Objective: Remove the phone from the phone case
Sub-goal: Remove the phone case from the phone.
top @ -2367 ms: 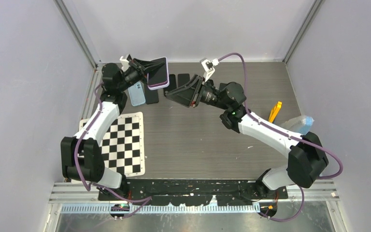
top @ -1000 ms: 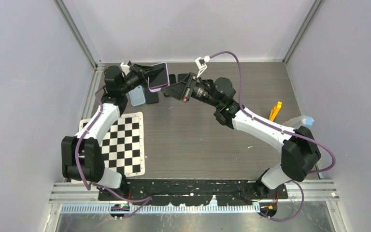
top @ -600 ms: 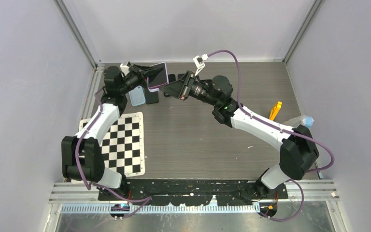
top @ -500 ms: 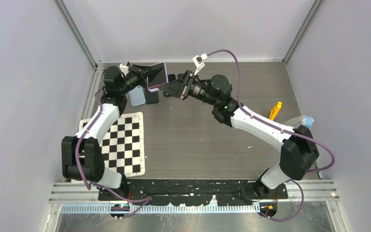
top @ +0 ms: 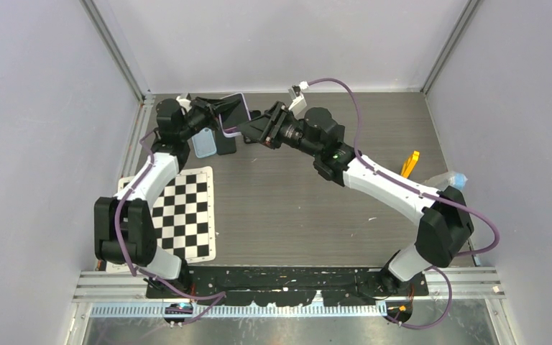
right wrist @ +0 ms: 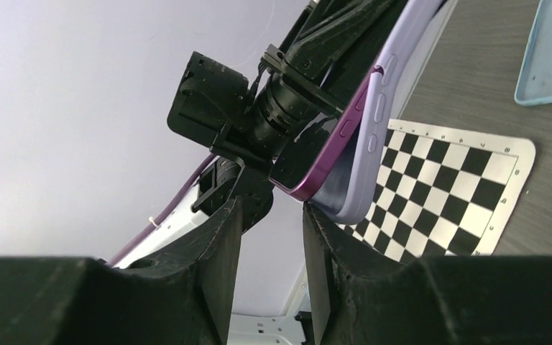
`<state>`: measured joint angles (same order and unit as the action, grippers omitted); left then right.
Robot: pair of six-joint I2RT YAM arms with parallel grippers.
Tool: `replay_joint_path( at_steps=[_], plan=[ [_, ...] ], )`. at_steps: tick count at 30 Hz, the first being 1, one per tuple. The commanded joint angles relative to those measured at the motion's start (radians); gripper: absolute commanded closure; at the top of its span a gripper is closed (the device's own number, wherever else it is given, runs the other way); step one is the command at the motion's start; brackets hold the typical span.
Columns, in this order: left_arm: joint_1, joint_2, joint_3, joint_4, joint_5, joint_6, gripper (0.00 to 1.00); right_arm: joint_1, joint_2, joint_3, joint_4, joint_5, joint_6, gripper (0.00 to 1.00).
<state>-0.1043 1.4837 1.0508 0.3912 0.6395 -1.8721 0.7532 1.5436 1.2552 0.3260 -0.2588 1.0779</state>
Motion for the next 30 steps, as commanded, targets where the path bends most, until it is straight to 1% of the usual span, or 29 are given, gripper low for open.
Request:
replay_joint_path(
  at_steps=[1,4,5,7,11,13,14,17,18,19,20,21,22,23,26,27,29,30],
  plan=[
    [-0.042,-0.040,0.074,0.152,0.148,-0.016,1.00,-0.052,0.069,0.002,-0.137,0.137,0.093,0.56],
    [-0.046,-0.032,0.071,0.223,0.170,-0.006,1.00,-0.073,0.078,-0.022,-0.088,0.112,0.158,0.53],
    [-0.048,-0.029,0.076,0.236,0.184,0.006,1.00,-0.077,0.083,-0.027,-0.073,0.105,0.167,0.51],
    [-0.057,-0.030,0.083,0.254,0.210,0.035,1.00,-0.087,0.091,-0.034,-0.042,0.087,0.188,0.49],
    [-0.077,-0.053,0.071,0.257,0.247,0.108,1.00,-0.095,0.107,-0.021,-0.003,0.054,0.195,0.50],
    [-0.082,-0.069,0.059,0.246,0.247,0.147,1.00,-0.096,0.123,0.002,0.007,0.022,0.187,0.53],
    [-0.082,-0.077,0.060,0.223,0.251,0.177,1.00,-0.096,0.133,0.015,0.019,-0.002,0.185,0.58],
    [-0.081,-0.096,0.079,0.149,0.257,0.266,1.00,-0.097,0.153,0.035,0.039,-0.051,0.189,0.66],
    [-0.082,-0.101,0.090,0.115,0.258,0.295,1.00,-0.097,0.161,0.041,0.049,-0.071,0.191,0.71],
    [-0.082,-0.106,0.102,0.076,0.258,0.326,1.00,-0.097,0.162,0.041,0.058,-0.077,0.194,0.74],
    [-0.082,-0.110,0.114,0.036,0.255,0.356,0.98,-0.097,0.161,0.032,0.087,-0.084,0.195,0.80],
    [-0.082,-0.113,0.129,-0.010,0.250,0.385,0.94,-0.097,0.158,0.023,0.110,-0.084,0.201,0.84],
    [-0.080,-0.115,0.147,-0.064,0.243,0.416,0.89,-0.098,0.150,0.005,0.155,-0.079,0.207,0.92],
    [-0.080,-0.119,0.158,-0.100,0.235,0.451,0.81,-0.101,0.143,-0.010,0.198,-0.075,0.215,0.98],
    [-0.077,-0.120,0.178,-0.187,0.218,0.509,0.51,-0.116,0.122,-0.039,0.287,-0.072,0.235,0.99],
    [-0.073,-0.121,0.178,-0.201,0.215,0.518,0.43,-0.120,0.112,-0.049,0.327,-0.071,0.240,0.99],
    [-0.063,-0.118,0.173,-0.206,0.214,0.525,0.32,-0.132,0.092,-0.063,0.364,-0.066,0.244,0.99],
    [-0.055,-0.117,0.170,-0.206,0.217,0.527,0.28,-0.141,0.084,-0.068,0.371,-0.063,0.243,0.99]
  ],
)
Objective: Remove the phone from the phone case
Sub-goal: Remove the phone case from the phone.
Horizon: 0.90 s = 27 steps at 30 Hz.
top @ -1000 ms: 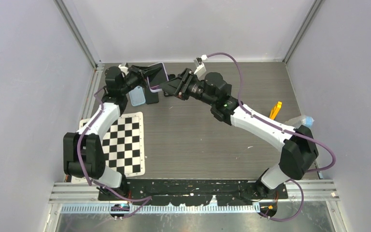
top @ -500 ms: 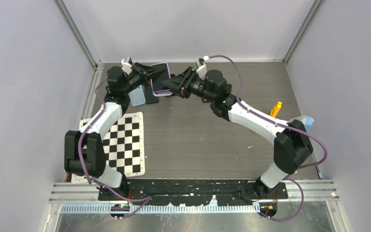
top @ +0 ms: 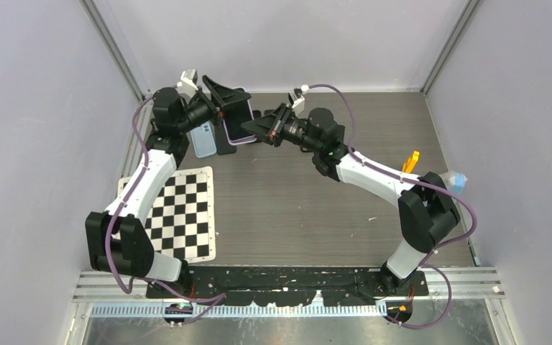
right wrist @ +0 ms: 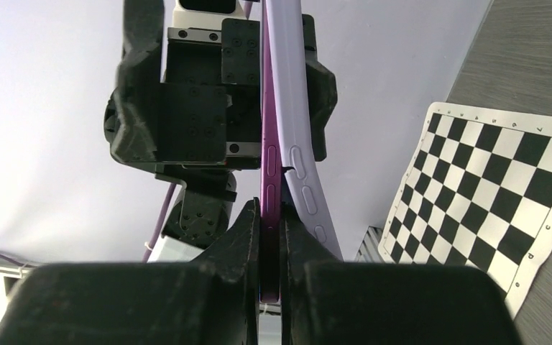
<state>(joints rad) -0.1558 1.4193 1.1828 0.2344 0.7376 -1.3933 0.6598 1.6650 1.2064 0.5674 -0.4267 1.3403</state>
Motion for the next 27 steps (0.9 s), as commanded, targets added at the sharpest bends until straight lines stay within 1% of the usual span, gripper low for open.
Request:
replay_joint_path(
  at_steps=[1,4,6,12,19,20,22,27],
  plan=[
    [0.007,-0.054,0.034,-0.050,0.121,0.055,0.26,-0.052,-0.053,-0.031,0.143,0.111,-0.019,0.99],
    [0.039,-0.058,0.026,-0.069,0.124,0.089,0.23,-0.077,-0.084,-0.058,0.170,0.118,-0.015,0.99],
    [0.055,-0.062,0.022,-0.083,0.128,0.117,0.23,-0.091,-0.107,-0.072,0.177,0.124,-0.009,0.99],
    [0.057,-0.073,0.005,-0.139,0.155,0.226,0.22,-0.117,-0.153,-0.097,0.195,0.139,0.011,0.99],
    [0.057,-0.081,-0.014,-0.119,0.178,0.255,0.22,-0.120,-0.158,-0.088,0.213,0.130,0.054,0.99],
    [0.057,-0.082,-0.016,-0.119,0.179,0.262,0.23,-0.121,-0.158,-0.083,0.214,0.127,0.061,0.99],
    [0.056,-0.084,-0.021,-0.116,0.183,0.273,0.29,-0.121,-0.157,-0.076,0.216,0.125,0.088,0.99],
    [0.041,-0.086,-0.036,-0.083,0.181,0.288,0.50,-0.120,-0.158,-0.066,0.206,0.130,0.191,0.99]
  ],
)
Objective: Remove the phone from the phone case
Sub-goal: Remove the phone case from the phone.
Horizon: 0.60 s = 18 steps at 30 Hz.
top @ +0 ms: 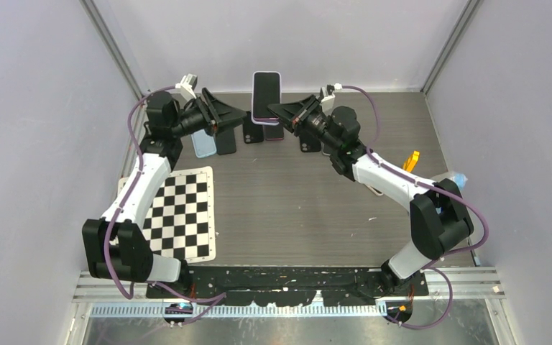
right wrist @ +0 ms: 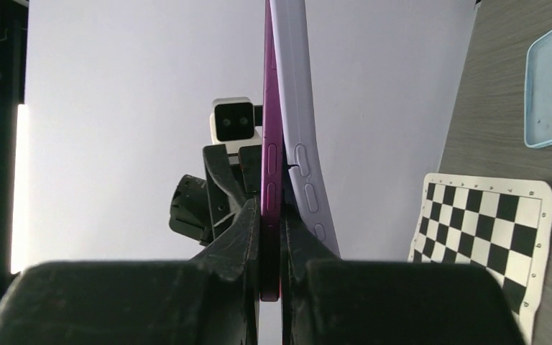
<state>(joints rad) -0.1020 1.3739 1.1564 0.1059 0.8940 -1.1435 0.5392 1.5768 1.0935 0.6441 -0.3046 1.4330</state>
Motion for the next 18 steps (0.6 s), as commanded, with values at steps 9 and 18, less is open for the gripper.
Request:
replay_joint_path(
  at_steps=[9,18],
  plan=[
    [-0.050,-0.014,-0.002,0.093,0.019,0.023,0.54,-0.001,-0.041,0.083,0.173,-0.038,0.194,0.99],
    [-0.062,0.005,0.006,0.114,0.000,0.004,0.46,-0.001,-0.036,0.092,0.177,-0.056,0.205,0.99]
  ],
)
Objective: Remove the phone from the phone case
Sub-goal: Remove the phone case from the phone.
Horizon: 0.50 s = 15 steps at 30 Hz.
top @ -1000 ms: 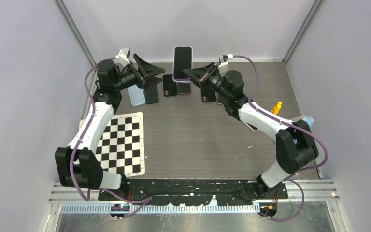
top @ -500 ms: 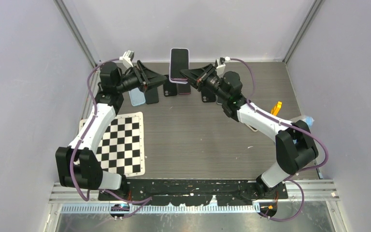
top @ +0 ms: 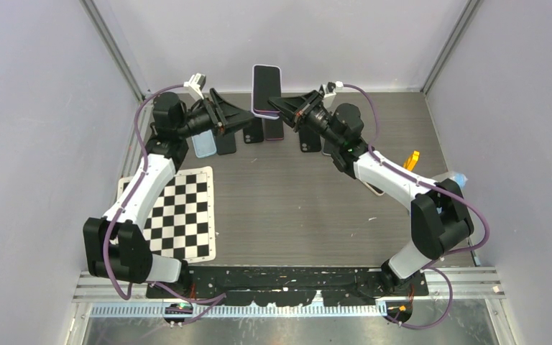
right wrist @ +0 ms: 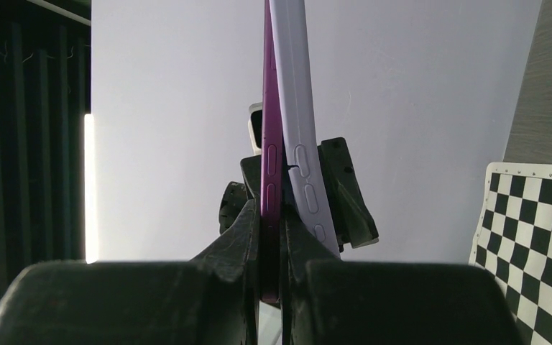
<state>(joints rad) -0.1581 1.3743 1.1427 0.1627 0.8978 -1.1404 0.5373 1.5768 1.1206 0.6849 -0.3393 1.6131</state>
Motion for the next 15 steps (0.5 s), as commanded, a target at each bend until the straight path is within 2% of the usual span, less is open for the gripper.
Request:
replay_joint_path(
  at_steps=[1,4,8,15],
  plan=[
    [-0.006,0.007,0.020,0.067,-0.005,-0.007,0.46,0.000,-0.036,0.065,0.135,-0.024,0.024,0.99],
    [-0.007,0.014,0.018,0.098,-0.003,-0.027,0.43,0.001,-0.035,0.060,0.127,-0.026,0.020,0.99],
    [-0.006,0.001,0.011,0.115,-0.005,-0.018,0.34,0.001,-0.031,0.058,0.122,-0.024,0.021,0.99],
    [-0.008,-0.008,0.025,0.068,-0.040,0.031,0.35,0.001,-0.019,0.062,0.134,-0.031,0.035,0.99]
  ],
)
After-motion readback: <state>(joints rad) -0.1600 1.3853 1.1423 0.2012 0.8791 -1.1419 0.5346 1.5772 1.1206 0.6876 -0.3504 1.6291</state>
